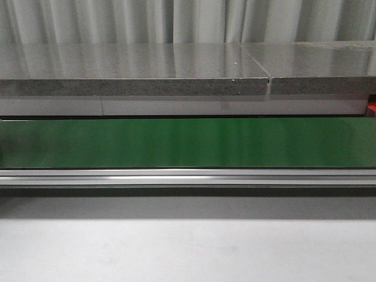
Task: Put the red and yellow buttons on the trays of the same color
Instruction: 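Lower the red button onto the green conveyor and open the left gripper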
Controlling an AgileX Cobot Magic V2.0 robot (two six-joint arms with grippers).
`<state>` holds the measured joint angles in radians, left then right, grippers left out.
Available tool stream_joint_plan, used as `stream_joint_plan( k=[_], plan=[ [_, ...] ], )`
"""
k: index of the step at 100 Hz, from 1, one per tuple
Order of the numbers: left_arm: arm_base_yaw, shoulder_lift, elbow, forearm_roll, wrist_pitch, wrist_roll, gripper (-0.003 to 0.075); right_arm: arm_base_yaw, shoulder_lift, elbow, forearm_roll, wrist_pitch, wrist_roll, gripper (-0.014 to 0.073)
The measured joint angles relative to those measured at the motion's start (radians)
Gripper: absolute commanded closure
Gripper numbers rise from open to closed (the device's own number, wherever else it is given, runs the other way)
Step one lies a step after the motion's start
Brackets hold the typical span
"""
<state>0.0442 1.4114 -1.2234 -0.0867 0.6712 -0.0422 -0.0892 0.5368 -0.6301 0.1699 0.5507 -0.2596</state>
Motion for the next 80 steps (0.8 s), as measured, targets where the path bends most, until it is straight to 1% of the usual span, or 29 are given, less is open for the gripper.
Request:
stream_joint_plan(
  k=[20, 41, 60, 80],
  plan=[
    [0.099, -0.052, 0.036, -0.001, 0.023, -0.015, 0.0059, 0.000, 0.000, 0.000, 0.000, 0.000, 0.000, 0.0662],
    [0.264, -0.052, 0.114, -0.001, 0.035, -0.037, 0.0059, 0.000, 0.000, 0.000, 0.000, 0.000, 0.000, 0.0662],
    [0.409, -0.052, 0.191, 0.001, -0.021, -0.046, 0.0059, 0.000, 0.000, 0.000, 0.000, 0.000, 0.000, 0.0662],
    [0.501, -0.003, 0.213, 0.012, -0.051, -0.046, 0.0059, 0.000, 0.000, 0.000, 0.000, 0.000, 0.000, 0.0662]
  ],
)
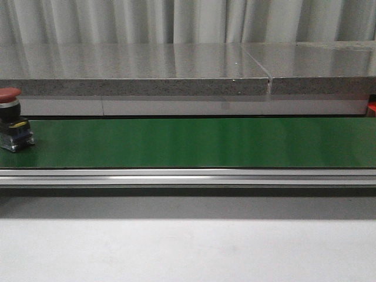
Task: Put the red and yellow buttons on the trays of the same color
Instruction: 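Lower the red button onto the green conveyor and open the left gripper, then move the left gripper to a yellow button and grasp it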
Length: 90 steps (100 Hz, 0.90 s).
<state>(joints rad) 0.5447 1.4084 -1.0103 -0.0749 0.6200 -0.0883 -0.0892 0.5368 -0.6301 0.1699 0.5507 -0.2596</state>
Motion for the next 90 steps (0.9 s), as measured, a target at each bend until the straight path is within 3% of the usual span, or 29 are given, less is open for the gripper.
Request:
stream_joint_plan(
  k=[90],
  plan=[
    [0.027, 0.320, 0.000, -0.006, -0.158, -0.001, 0.0059, 0.000, 0.000, 0.000, 0.000, 0.000, 0.000, 0.0662]
  ],
)
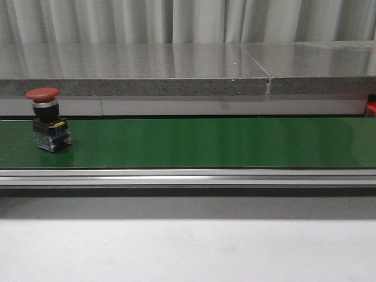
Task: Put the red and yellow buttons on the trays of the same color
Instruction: 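Move the left gripper to a yellow button and grasp it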
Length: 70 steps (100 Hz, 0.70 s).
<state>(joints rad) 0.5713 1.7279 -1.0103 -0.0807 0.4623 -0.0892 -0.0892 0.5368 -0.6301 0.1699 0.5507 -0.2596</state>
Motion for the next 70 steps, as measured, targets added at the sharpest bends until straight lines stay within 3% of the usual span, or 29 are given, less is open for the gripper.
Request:
stream_joint_plan(
  k=[43, 53, 70],
  plan=[
    [0.000, 0.032, 0.000, -0.035, -0.085, 0.000, 0.0076, 0.000, 0.000, 0.000, 0.000, 0.000, 0.000, 0.0662],
    [0.000, 0.032, 0.000, -0.042, -0.087, 0.000, 0.0148, 0.000, 0.000, 0.000, 0.000, 0.000, 0.000, 0.0662],
    [0.000, 0.033, 0.000, -0.047, -0.078, 0.000, 0.0369, 0.000, 0.000, 0.000, 0.000, 0.000, 0.000, 0.0662]
  ],
)
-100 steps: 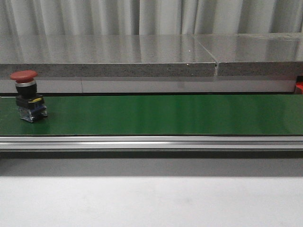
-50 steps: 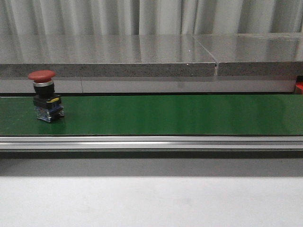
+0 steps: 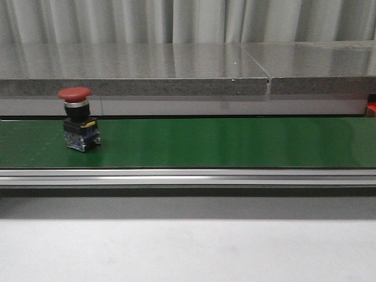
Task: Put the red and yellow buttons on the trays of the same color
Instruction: 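Move the left gripper to a yellow button and grasp it, then place the yellow button onto the conveyor and open the left gripper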
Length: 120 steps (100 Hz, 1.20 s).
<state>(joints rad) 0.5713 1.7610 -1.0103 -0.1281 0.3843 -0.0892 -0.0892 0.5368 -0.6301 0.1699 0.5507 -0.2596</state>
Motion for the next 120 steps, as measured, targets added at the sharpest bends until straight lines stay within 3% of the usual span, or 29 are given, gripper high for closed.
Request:
stream_joint_plan(
  k=[23, 42, 79, 120],
  plan=[
    [0.000, 0.002, 0.000, -0.004, 0.023, 0.000, 0.0630, 0.000, 0.000, 0.000, 0.000, 0.000, 0.000, 0.0662],
    [0.000, -0.040, 0.000, -0.014, 0.067, 0.000, 0.0734, 0.000, 0.000, 0.000, 0.000, 0.000, 0.000, 0.0662],
    [-0.067, -0.337, -0.055, -0.023, 0.166, 0.024, 0.0739, 0.000, 0.000, 0.000, 0.000, 0.000, 0.000, 0.0662],
    [-0.378, -0.361, -0.113, -0.027, 0.284, 0.115, 0.0739, 0.000, 0.000, 0.000, 0.000, 0.000, 0.000, 0.0662]
  ],
)
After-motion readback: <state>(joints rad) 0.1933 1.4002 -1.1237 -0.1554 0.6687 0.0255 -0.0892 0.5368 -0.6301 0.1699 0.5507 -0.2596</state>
